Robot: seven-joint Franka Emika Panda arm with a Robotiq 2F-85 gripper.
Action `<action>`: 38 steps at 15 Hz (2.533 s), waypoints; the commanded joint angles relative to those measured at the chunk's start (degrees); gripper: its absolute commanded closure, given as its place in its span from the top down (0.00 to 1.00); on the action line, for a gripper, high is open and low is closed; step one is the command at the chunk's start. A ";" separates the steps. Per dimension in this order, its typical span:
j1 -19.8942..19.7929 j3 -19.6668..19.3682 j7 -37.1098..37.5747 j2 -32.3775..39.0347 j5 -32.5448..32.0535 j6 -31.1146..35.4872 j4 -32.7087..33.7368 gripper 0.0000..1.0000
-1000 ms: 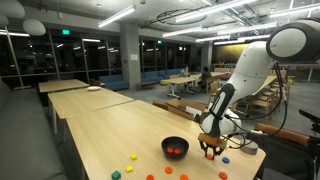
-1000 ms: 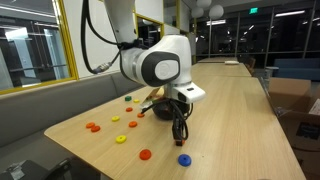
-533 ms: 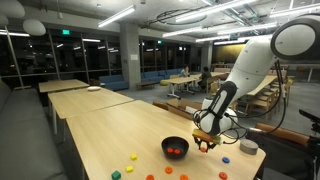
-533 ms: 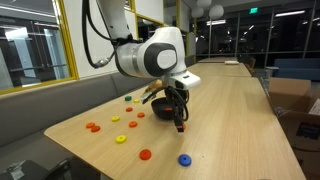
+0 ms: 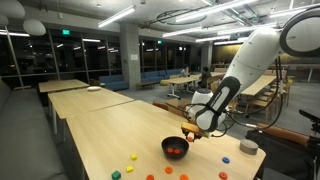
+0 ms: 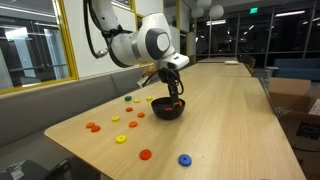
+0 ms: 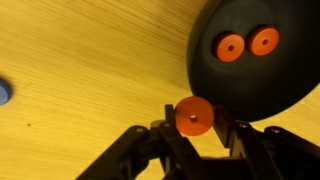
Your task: Put some of the discs on the table in the bowl
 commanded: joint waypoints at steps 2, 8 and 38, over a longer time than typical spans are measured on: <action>1.75 0.69 1.25 -0.14 -0.65 3.60 2.01 0.18; -1.27 6.05 -0.58 -0.15 2.54 4.57 2.73 0.67; -17.32 10.35 12.63 -9.59 12.06 1.75 -18.43 1.00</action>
